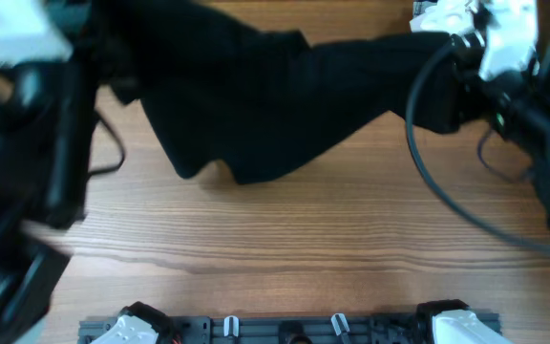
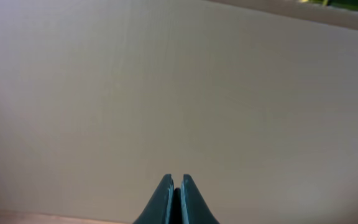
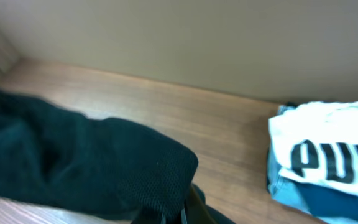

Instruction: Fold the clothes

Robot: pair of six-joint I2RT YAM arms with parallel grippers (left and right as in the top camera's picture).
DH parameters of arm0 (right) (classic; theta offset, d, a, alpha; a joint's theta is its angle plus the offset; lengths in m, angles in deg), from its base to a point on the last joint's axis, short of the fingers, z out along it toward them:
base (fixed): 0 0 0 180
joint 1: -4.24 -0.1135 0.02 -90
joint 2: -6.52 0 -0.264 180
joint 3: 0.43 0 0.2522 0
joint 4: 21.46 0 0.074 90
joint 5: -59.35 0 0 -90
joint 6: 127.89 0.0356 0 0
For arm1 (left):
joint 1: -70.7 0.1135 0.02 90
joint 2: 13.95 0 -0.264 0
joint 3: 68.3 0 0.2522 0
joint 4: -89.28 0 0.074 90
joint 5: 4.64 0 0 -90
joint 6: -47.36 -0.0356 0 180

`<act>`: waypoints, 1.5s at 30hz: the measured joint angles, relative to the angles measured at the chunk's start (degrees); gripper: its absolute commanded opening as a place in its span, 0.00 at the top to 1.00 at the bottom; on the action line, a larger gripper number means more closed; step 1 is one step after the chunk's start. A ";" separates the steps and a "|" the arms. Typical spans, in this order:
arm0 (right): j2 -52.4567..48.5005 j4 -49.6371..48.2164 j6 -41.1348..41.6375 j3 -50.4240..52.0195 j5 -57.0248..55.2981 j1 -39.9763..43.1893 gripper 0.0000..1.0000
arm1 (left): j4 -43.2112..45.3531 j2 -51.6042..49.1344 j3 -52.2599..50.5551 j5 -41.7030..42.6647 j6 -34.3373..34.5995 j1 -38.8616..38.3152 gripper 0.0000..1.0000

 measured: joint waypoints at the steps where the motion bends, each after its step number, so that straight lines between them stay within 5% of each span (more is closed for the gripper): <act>1: 1.92 0.74 0.42 -0.22 -0.94 0.00 0.96 | -1.99 1.44 0.24 0.00 0.09 -0.42 0.96; 5: 5.99 1.70 1.27 -0.96 -4.68 0.00 0.96 | -13.03 5.22 0.92 -2.40 0.35 -0.76 0.96; 9: -3.56 -0.02 1.18 -1.18 -5.57 0.00 0.96 | -20.33 -0.33 1.16 -6.97 2.40 -0.61 0.96; 14: -24.65 -8.81 0.35 -1.16 -5.33 0.00 0.96 | -23.91 -19.65 1.25 -7.89 7.50 4.50 0.96; 18: -41.20 -26.21 0.15 -1.11 -3.34 0.00 0.96 | -12.79 -39.01 1.14 -6.78 9.18 9.40 0.96; 19: -44.92 -31.61 0.44 -1.01 -2.71 0.00 0.89 | -10.14 -42.82 1.14 -6.67 9.20 10.40 0.87; 21: -53.00 -44.52 2.38 -0.83 -1.40 -0.02 0.00 | 4.11 -51.82 0.98 -6.56 9.60 13.11 0.00; 24: -56.87 -49.33 4.11 -0.68 -0.83 0.00 0.00 | 14.51 -60.70 0.83 -6.60 9.81 16.55 0.00; 27: -56.02 -47.25 5.64 -0.72 0.28 0.00 0.00 | 14.91 -62.66 0.70 -6.60 10.01 18.49 0.00; 29: -53.46 -37.86 6.03 -0.72 1.92 0.00 0.00 | 9.73 -60.98 0.85 -5.42 10.12 18.78 0.00; 33: -40.50 -12.46 6.93 -0.92 4.61 0.00 0.00 | -16.26 -50.86 1.14 5.77 10.23 18.93 0.00; 37: -36.76 0.94 8.35 -1.09 5.27 0.00 0.00 | -37.75 -45.24 1.66 14.01 11.87 20.00 0.04; 41: -37.05 4.13 10.16 3.13 6.08 -0.24 0.00 | -45.03 -45.48 -5.55 21.14 17.40 24.70 0.08; 45: -37.16 3.19 10.12 7.17 6.16 -1.38 0.00 | -43.10 -45.66 -17.57 22.88 20.65 24.30 0.08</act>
